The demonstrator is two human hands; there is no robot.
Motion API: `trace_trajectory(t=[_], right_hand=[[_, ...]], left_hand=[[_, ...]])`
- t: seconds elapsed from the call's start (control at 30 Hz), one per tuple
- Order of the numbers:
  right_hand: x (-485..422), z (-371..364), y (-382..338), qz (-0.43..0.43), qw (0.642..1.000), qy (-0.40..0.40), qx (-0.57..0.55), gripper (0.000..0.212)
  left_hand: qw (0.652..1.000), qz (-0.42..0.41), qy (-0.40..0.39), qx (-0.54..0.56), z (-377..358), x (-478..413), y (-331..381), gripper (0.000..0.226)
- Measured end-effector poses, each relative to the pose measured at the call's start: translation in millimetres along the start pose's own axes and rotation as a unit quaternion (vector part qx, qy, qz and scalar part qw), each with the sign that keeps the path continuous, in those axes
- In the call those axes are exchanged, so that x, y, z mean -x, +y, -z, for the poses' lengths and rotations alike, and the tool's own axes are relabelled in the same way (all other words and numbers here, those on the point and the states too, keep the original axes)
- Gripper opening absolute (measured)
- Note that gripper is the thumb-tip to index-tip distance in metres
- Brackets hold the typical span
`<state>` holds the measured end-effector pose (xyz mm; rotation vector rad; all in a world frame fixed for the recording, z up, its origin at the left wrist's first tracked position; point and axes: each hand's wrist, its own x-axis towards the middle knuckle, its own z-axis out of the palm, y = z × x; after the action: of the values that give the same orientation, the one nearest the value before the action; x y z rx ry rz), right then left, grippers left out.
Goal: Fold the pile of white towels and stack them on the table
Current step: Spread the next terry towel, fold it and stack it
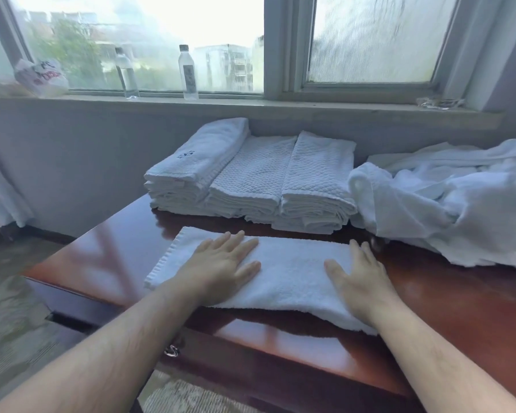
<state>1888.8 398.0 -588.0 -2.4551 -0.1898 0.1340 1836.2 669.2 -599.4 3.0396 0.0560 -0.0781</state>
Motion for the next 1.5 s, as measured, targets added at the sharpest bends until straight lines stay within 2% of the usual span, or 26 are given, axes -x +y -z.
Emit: trace_trajectory(t=[0.07, 0.13, 0.17, 0.23, 0.3, 0.37, 0.43, 0.53, 0.6, 0.7, 0.8, 0.83, 0.9, 1.03, 1.2, 1.27, 1.37, 1.43, 1.5], right_hand=[[4.8, 7.1, 3.8, -0.006, 0.993, 0.049, -0.103, 0.071], [8.7, 17.0, 6.8, -0.066, 0.973, 0.082, -0.207, 0.058], [10.4, 23.4, 7.8, -0.102, 0.952, 0.078, -0.278, 0.051], [15.6, 37.0, 8.3, -0.153, 0.888, 0.041, -0.431, 0.032], [26.9, 46.9, 7.6, -0.182, 0.842, -0.025, -0.507, 0.027], [38.0, 48.0, 10.0, -0.205, 0.806, -0.103, -0.546, 0.041], [46.4, 42.4, 16.6, -0.202, 0.788, -0.164, -0.557, 0.053], [56.7, 39.0, 26.0, -0.156, 0.803, -0.206, -0.537, 0.038], [61.7, 40.4, 26.0, -0.139, 0.801, -0.215, -0.541, 0.049], [68.2, 37.3, 20.6, -0.126, 0.772, -0.166, -0.600, 0.064], [75.3, 22.0, 11.5, -0.119, 0.691, -0.059, -0.710, 0.053], [77.1, 15.7, 6.9, -0.126, 0.675, -0.033, -0.726, 0.047], [78.4, 3.6, -5.2, -0.136, 0.681, -0.009, -0.719, 0.037], [65.9, -9.9, -29.9, -0.137, 0.740, 0.016, -0.658, 0.029], [45.3, -22.6, -36.8, -0.196, 0.755, 0.071, -0.622, 0.016], [42.9, -24.8, -35.6, -0.182, 0.766, 0.090, -0.609, 0.013], [39.1, -17.4, -38.1, -0.133, 0.783, 0.097, -0.599, 0.013], [35.4, -6.5, -42.6, -0.100, 0.778, 0.077, -0.616, 0.017], [30.6, 3.9, -47.6, -0.070, 0.773, 0.043, -0.629, 0.023]], left_hand=[[1.000, 0.003, 0.002, -0.001, -0.9, 1.0, 3.3, 0.067], [1.000, 0.001, 0.004, -0.001, -1.6, 2.3, 6.1, 0.068], [1.000, 0.000, 0.003, -0.001, -1.8, 3.4, 7.2, 0.068], [1.000, -0.003, 0.001, 0.002, -1.7, 6.3, 9.5, 0.068], [1.000, -0.006, 0.001, 0.004, -0.6, 9.4, 12.3, 0.067], [1.000, -0.007, 0.002, 0.006, 0.3, 12.5, 15.2, 0.067], [1.000, 0.000, 0.006, 0.013, -0.2, 15.0, 18.4, 0.066], [0.999, 0.017, 0.015, 0.024, -1.4, 17.5, 24.0, 0.066], [0.999, 0.023, 0.015, 0.027, -2.0, 18.5, 25.6, 0.066], [0.999, 0.023, 0.011, 0.031, -2.9, 19.8, 27.2, 0.068], [0.998, 0.035, 0.017, 0.043, -5.3, 22.7, 32.7, 0.069], [0.997, 0.043, 0.023, 0.052, -6.2, 23.9, 35.6, 0.068], [0.996, 0.054, 0.033, 0.069, -7.4, 25.9, 42.3, 0.065], [0.993, 0.058, 0.025, 0.097, -6.5, 29.8, 54.8, 0.060], [0.984, 0.064, 0.024, 0.166, -0.2, 35.3, 68.9, 0.054], [0.975, 0.051, 0.032, 0.213, 7.8, 32.7, 62.8, 0.050], [0.938, 0.043, 0.008, 0.343, 22.7, 28.2, 47.0, 0.044], [0.937, 0.048, 0.010, 0.346, 30.1, 25.5, 38.8, 0.050], [0.956, 0.059, 0.009, 0.286, 30.9, 21.4, 32.4, 0.069]])
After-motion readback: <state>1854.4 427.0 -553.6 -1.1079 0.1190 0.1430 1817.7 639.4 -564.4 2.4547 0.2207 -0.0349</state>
